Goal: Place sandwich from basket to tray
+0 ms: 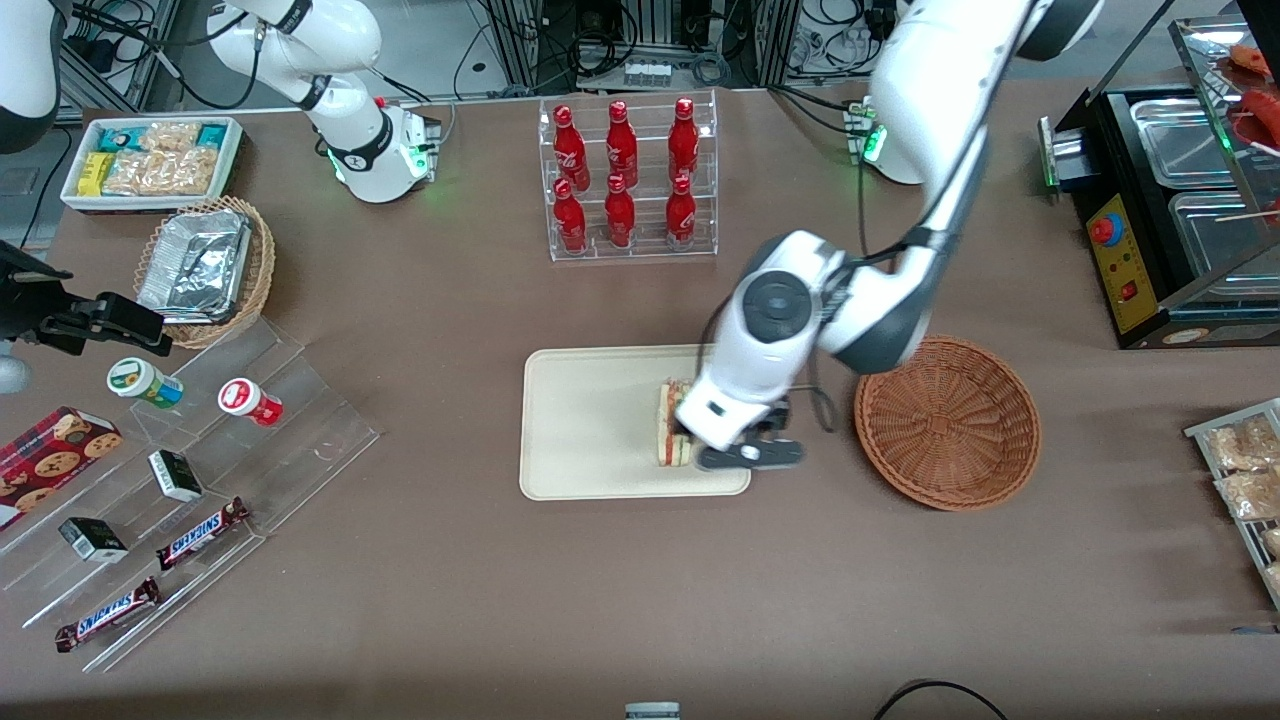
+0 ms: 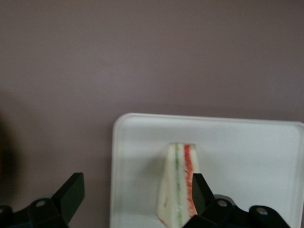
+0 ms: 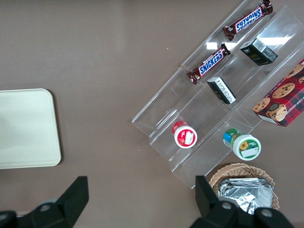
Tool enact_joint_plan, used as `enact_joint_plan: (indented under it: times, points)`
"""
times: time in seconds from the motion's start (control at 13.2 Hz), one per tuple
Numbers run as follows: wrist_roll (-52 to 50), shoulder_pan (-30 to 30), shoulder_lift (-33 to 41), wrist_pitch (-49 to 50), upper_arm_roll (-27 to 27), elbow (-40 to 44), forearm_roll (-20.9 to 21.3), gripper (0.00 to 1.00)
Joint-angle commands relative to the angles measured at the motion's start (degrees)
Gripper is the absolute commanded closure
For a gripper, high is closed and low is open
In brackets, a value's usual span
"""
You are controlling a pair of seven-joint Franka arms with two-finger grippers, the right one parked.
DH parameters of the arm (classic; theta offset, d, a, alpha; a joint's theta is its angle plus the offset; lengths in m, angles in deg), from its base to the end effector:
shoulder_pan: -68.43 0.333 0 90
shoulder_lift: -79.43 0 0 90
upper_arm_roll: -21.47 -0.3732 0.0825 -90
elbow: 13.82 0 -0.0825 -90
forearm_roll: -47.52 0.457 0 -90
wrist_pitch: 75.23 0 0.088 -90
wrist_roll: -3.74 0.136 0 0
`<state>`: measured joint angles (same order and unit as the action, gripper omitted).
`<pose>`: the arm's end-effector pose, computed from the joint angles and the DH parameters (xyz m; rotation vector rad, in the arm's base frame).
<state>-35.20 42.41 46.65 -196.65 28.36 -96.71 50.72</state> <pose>0.6997 -0.4279 0.3545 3.0621 0.1548 0.1166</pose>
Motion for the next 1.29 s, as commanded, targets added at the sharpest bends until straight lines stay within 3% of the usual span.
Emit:
enact_joint_plan:
  times: [0.0,0.3,0.83,1.21]
  points:
    - [4.54,5.17,3.77,4.33,0.67,-0.96,-0.12,0.0]
    - [14.57,13.35,7.47,12.59,0.58,-0.79,-3.28,0.0]
    - [26.18,25.22,20.72,33.76,0.4,-1.22,-3.29,0.0]
    - [27.25,26.11,30.05,43.18,-2.58,-1.05,-2.59,0.0]
